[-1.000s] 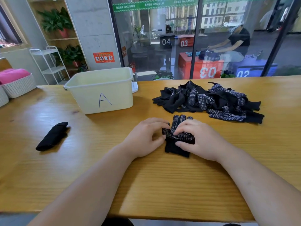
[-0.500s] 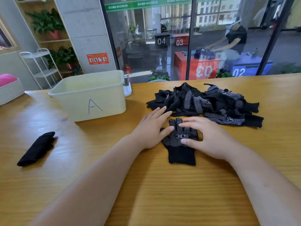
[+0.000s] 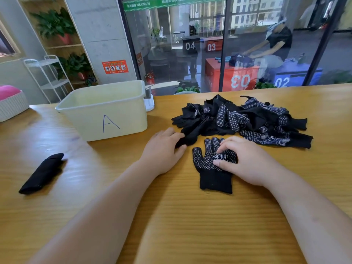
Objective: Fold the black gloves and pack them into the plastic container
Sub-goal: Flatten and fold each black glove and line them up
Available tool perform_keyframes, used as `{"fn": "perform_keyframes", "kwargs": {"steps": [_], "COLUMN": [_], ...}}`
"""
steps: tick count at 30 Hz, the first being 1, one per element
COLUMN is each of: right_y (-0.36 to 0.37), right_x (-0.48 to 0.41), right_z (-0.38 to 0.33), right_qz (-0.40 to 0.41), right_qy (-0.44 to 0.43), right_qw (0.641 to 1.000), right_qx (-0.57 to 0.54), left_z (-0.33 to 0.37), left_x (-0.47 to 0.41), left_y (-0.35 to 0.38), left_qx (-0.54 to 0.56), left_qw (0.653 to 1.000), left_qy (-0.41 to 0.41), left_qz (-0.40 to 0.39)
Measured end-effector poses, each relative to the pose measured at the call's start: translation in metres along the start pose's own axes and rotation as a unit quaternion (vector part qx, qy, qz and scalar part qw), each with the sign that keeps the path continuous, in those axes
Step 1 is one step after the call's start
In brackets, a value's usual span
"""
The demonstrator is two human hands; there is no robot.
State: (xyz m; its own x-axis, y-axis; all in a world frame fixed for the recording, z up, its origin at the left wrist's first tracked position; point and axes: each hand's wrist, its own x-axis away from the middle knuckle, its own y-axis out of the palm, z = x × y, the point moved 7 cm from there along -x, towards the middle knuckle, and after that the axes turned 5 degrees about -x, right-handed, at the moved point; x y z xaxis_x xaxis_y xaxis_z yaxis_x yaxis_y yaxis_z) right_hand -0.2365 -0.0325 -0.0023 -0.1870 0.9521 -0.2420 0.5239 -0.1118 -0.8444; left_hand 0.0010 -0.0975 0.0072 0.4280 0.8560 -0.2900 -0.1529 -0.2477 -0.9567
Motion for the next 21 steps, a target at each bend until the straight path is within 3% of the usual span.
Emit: {"fn": "perform_keyframes", "kwargs": {"steps": [7,11,14,17,21], "right_y": [-0.002,-0.001,0.000,-0.004,-0.006], "right_x": [0.005,0.008,0.009,0.009,0.009], "right_z": [-0.010,-0.020,-0.026,-0.029,-0.024], "right_qz": [0.015,0.029,0.047,0.066,0.084], "right_qy": [-0.029,-0.051,-0.058,-0.058,-0.032], "right_qw": [0.999,0.998,0.996,0.994,0.992], "right_qx": [-0.014,-0.025,-0.039,-0.061,-0.088], "left_z": [-0.033,-0.041,-0.043,-0.039,-0.021], "left_x": [0.033,0.044,0.048,0.052,0.048], "left_y": [-0.015,-0.017,-0.027,-0.038,-0.054], "left_qx": [0.009,0.056,0.120,0.248,0.444], "left_qw": [0.999,0.998,0.990,0.961,0.889], "left_qy": [-0.044,-0.036,-0.052,-0.098,-0.107], "left_qz": [0.013,0.015,0.060,0.071,0.013]}}
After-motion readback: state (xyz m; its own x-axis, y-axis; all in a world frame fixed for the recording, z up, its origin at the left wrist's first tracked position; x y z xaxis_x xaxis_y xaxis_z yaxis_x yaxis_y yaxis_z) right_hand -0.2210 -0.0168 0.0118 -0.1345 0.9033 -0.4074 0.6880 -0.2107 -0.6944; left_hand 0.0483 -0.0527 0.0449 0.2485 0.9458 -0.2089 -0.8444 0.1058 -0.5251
